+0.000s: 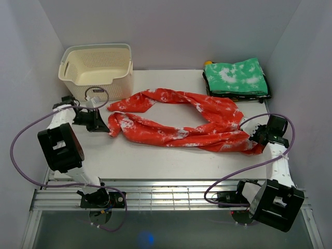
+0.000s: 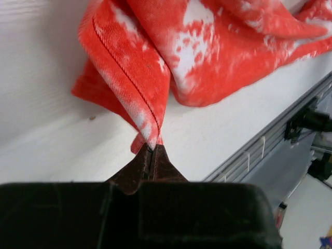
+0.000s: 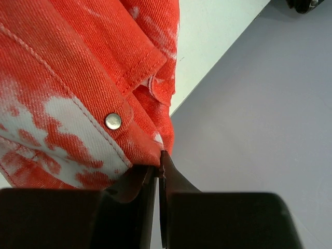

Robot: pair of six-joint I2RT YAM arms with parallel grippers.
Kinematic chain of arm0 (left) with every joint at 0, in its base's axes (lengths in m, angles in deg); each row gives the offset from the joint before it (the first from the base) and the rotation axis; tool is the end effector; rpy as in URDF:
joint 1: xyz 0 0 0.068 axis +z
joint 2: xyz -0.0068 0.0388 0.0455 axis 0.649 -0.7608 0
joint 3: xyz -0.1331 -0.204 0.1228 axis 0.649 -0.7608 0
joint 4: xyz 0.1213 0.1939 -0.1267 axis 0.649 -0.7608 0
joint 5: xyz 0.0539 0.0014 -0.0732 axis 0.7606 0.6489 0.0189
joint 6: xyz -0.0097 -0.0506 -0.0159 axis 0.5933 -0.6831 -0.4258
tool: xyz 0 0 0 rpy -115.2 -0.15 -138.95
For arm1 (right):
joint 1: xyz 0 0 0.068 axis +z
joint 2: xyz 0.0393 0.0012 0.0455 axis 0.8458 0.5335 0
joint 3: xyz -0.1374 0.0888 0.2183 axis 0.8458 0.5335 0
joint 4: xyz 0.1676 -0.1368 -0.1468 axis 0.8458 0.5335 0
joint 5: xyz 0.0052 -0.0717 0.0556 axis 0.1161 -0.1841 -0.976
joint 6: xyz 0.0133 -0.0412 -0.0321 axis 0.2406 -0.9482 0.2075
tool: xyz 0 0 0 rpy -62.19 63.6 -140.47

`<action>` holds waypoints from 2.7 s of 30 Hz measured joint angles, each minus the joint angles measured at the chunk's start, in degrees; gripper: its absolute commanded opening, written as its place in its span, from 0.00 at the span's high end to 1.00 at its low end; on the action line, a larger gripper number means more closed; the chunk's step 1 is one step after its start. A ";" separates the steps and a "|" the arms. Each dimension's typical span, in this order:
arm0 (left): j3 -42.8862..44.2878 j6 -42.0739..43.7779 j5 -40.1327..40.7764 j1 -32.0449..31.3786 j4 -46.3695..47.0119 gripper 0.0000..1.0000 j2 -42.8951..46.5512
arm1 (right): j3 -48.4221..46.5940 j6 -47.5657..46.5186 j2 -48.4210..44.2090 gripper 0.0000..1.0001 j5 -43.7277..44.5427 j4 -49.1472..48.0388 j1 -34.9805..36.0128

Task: Fold and stack the trousers
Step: Flatten the trousers out

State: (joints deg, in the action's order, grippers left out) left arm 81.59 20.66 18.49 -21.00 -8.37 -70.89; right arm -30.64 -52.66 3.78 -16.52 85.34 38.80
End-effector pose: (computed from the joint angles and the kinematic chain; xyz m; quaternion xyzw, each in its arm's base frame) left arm 0.2945 0.0768 0.1921 0.0103 0.9191 -0.3617 0.1563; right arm 0.2001 -0.0695 0.2241 -0.4692 0.7993 -0.2914 0.2366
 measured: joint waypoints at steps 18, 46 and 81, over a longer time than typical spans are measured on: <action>33.11 33.27 26.10 9.49 -24.81 1.00 -18.43 | 7.82 -21.88 -13.75 0.92 -7.98 3.52 -9.94; 16.09 27.56 20.96 14.86 -16.11 0.08 -5.44 | -31.87 -0.90 22.69 0.33 -11.96 34.84 -12.85; 26.14 22.62 29.73 21.66 -25.94 1.00 -4.92 | -32.20 12.31 20.79 0.92 -15.93 46.77 -12.28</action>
State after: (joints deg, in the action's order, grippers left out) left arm 107.74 43.28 48.22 0.66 -34.32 -75.81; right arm -62.83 -40.35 24.57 -32.45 132.11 26.51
